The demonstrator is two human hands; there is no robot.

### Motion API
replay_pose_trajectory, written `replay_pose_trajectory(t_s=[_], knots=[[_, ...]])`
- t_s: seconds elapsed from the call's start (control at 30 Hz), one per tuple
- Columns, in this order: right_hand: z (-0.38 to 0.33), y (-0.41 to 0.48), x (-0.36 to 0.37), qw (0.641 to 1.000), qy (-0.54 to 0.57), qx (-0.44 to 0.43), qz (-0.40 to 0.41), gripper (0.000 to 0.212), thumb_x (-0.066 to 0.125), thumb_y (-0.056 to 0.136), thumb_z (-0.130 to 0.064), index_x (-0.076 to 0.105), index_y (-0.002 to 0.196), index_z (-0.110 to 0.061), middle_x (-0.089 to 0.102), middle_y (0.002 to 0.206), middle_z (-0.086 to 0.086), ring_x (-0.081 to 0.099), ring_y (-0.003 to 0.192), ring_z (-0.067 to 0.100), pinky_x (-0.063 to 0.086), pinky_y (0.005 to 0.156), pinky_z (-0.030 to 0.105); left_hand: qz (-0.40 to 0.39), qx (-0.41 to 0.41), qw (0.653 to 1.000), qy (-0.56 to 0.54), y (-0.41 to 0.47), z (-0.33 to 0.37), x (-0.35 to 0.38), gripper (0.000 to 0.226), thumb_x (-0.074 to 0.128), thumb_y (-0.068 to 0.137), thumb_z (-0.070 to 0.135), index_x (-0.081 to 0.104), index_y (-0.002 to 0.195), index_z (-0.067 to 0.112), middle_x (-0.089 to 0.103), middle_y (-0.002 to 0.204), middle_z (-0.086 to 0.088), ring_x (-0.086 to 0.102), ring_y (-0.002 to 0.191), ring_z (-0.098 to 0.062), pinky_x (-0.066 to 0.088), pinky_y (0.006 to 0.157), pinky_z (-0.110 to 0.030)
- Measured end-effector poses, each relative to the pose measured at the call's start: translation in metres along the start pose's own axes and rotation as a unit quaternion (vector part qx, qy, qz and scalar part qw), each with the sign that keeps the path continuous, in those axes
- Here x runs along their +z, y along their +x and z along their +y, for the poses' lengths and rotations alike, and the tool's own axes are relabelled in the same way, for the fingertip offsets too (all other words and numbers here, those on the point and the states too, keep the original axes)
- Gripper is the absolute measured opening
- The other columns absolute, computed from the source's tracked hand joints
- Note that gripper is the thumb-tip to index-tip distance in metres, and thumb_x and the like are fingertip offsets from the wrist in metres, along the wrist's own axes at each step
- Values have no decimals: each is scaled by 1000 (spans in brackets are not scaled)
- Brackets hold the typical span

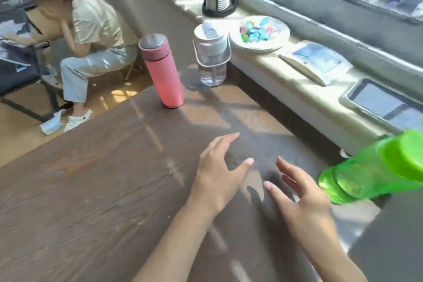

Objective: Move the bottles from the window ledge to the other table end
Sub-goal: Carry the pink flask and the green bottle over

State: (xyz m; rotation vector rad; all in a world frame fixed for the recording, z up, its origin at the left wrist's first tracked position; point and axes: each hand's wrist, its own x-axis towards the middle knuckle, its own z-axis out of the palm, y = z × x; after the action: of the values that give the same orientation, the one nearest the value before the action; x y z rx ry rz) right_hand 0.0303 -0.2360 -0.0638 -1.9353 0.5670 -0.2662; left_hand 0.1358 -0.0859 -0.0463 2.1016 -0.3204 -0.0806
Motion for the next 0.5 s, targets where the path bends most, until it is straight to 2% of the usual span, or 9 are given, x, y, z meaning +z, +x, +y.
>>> replay_pose_trajectory(t_s=[0.07,0.13,0.2,0.27,0.3,0.33,0.4,0.47,0.5], knots=[[11,-8,-24,999,21,27,0,52,85,78,-28,62,120,-49,67,127,-30,64,120,-5,47,108,23,-36,14,999,-3,2,15,23,60,84,86,27,66,144,23,66,141,10,62,130,-3,46,117,-25],[17,-19,-42,999,21,49,9,44,82,77,-43,65,116,-50,72,122,-28,64,114,-14,45,99,7,-66,39,997,0,2,30,44,59,85,86,26,67,142,21,67,139,9,62,129,-3,45,117,-22],[26,-27,-56,997,8,59,48,40,85,74,-42,73,112,-46,76,112,-28,70,102,-12,49,93,8,-85,74,994,2,3,41,64,58,85,83,25,70,138,14,71,136,2,65,127,-8,45,115,-24],[34,-34,-70,993,-11,73,95,34,90,74,-31,78,101,-47,76,100,-29,73,90,-9,53,87,14,-106,83,991,4,5,51,78,58,84,82,25,70,138,16,71,137,2,64,128,-9,43,116,-21],[36,-35,-76,991,-19,79,111,34,91,73,-31,77,98,-48,76,97,-29,73,86,-9,54,82,15,-113,79,990,4,7,54,82,59,85,82,25,69,139,19,70,138,4,63,128,-8,41,116,-19],[36,-35,-82,989,-20,90,112,36,90,70,-40,73,100,-48,74,97,-29,71,85,-9,53,77,12,-115,70,991,5,10,56,86,59,86,83,24,69,139,21,69,138,5,63,128,-7,41,116,-18],[36,-32,-92,983,-13,133,129,44,84,64,-56,68,100,-37,72,96,-22,67,86,-6,46,71,-1,-94,55,994,7,18,56,88,56,86,83,23,70,137,22,71,132,6,66,124,-9,46,116,-26],[36,-25,-98,970,-13,156,185,48,95,59,-46,64,92,-28,72,84,-6,65,81,10,42,67,-2,-47,27,999,7,32,49,85,52,87,83,20,72,133,19,71,125,5,69,119,-13,51,113,-33],[34,-22,-99,970,-8,152,192,54,98,57,-41,62,95,-29,70,87,-6,65,77,14,44,67,2,-23,-1,1000,5,40,44,80,51,88,83,18,73,132,18,70,124,5,69,117,-14,53,112,-34]])
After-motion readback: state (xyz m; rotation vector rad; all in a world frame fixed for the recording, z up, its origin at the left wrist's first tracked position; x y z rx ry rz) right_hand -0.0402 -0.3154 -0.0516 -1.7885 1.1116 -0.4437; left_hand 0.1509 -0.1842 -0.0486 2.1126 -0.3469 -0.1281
